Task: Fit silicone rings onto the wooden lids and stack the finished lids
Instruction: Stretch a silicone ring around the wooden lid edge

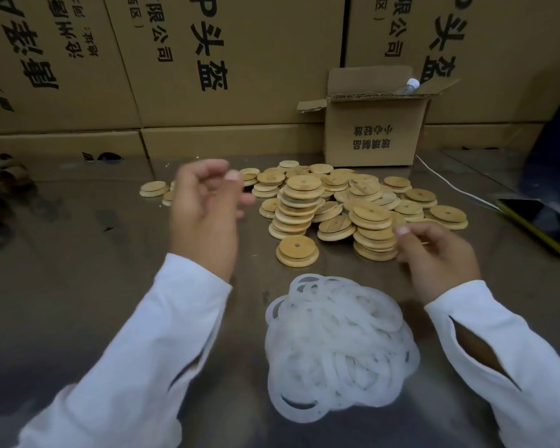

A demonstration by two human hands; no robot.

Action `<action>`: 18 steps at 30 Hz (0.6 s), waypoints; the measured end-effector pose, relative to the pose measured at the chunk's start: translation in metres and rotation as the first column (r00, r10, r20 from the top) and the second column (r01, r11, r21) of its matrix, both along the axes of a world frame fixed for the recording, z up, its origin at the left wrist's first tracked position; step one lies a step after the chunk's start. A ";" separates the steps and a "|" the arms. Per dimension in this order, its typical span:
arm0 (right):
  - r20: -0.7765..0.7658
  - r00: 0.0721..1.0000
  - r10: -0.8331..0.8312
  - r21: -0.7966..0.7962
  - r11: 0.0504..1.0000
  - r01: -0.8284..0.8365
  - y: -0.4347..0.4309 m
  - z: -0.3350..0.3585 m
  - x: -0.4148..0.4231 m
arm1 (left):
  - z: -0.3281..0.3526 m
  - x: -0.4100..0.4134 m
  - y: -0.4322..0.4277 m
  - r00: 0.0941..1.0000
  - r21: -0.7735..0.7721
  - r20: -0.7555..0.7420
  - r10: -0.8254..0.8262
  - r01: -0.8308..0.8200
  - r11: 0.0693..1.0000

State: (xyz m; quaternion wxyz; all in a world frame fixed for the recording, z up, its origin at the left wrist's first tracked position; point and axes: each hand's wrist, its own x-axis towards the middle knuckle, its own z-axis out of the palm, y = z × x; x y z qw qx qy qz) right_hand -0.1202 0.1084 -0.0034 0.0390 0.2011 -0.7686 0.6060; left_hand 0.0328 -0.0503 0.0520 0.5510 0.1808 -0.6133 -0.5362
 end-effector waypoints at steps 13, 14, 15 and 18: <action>-0.070 0.987 -0.148 0.584 0.796 0.161 0.018 -0.016 -0.047 | -0.065 -0.029 0.041 0.907 0.132 0.279 -0.315 0.289 0.948; -0.086 0.985 -0.148 0.589 0.790 0.170 0.018 -0.016 -0.048 | -0.065 -0.029 0.039 0.906 0.123 0.286 -0.313 0.289 0.949; -0.102 0.983 -0.150 0.588 0.788 0.181 0.017 -0.016 -0.048 | -0.065 -0.029 0.038 0.902 0.123 0.293 -0.317 0.294 0.948; -0.157 0.976 -0.152 0.664 0.715 0.218 0.016 -0.013 -0.045 | -0.067 -0.030 0.037 0.882 0.141 0.325 -0.342 0.313 0.939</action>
